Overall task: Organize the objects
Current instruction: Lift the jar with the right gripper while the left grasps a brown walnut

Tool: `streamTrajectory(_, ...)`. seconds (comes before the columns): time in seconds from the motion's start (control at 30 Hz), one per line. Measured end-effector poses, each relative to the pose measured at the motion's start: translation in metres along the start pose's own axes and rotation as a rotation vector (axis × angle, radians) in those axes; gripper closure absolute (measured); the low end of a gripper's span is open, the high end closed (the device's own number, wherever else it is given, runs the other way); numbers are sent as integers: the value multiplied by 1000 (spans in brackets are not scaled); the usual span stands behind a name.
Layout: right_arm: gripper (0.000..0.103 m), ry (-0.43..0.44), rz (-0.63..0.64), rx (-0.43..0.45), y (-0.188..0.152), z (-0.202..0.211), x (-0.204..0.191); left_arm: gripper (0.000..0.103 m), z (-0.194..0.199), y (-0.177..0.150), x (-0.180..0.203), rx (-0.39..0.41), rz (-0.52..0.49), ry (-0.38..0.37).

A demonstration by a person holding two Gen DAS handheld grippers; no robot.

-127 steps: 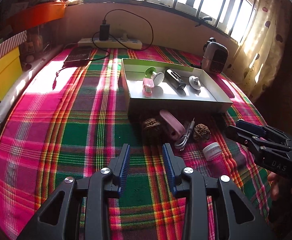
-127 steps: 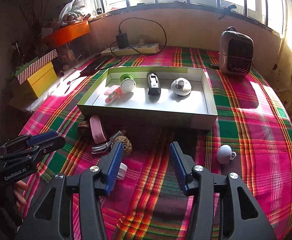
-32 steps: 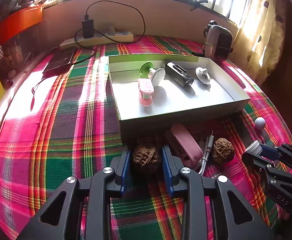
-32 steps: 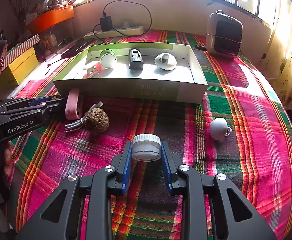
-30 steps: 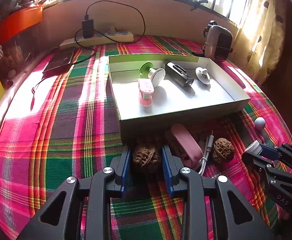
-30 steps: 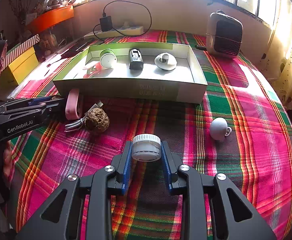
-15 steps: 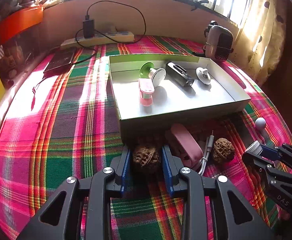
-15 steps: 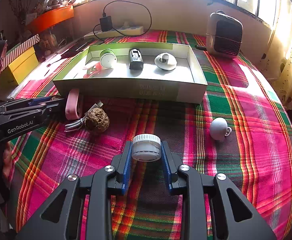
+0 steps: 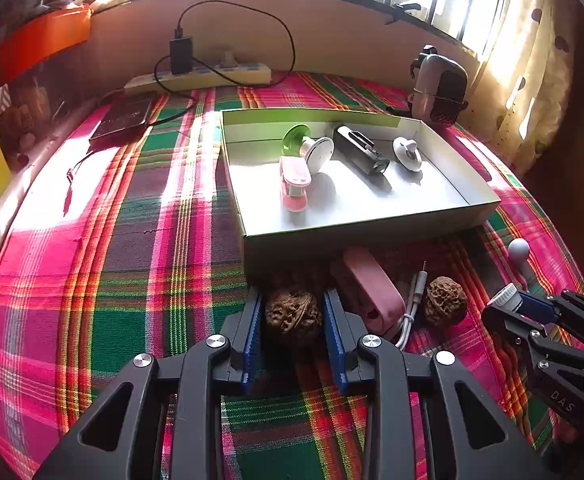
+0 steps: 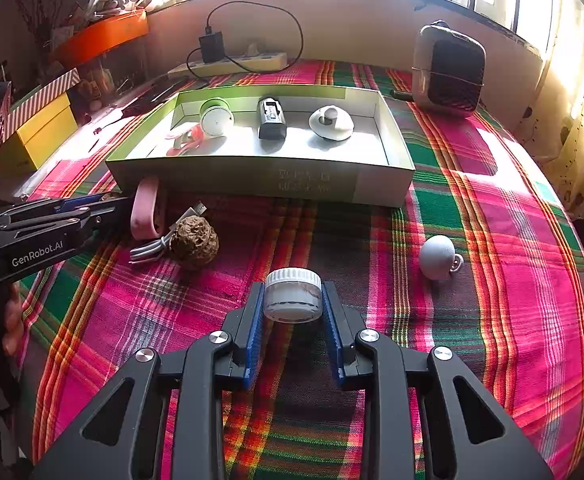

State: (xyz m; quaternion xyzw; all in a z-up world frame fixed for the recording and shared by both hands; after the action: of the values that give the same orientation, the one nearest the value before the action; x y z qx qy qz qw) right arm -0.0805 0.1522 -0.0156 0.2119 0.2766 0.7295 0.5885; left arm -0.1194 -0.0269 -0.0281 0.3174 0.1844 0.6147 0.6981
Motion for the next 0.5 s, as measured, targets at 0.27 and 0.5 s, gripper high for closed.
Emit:
streamTrajectory(0.27,75,2,-2,0,0,0,0,76,1,0,-1,0,-1,9)
streamTrajectory(0.5,75,6,-5,1,0,0,0,76,2,-1,-1,1,1,39)
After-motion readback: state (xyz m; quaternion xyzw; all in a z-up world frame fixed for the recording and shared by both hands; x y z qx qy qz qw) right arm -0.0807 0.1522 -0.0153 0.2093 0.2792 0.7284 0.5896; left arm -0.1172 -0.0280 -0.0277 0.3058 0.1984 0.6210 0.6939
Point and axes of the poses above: each gripper's, at about its wrist camera, not at the fingertips, and z roughly against the way its jaws point, x to its right, y to its top, the point moved 4 cm from there along -z, roughly the way its jaws point, and after that the axes turned 2 degrees about x, right-handed, at the moved point
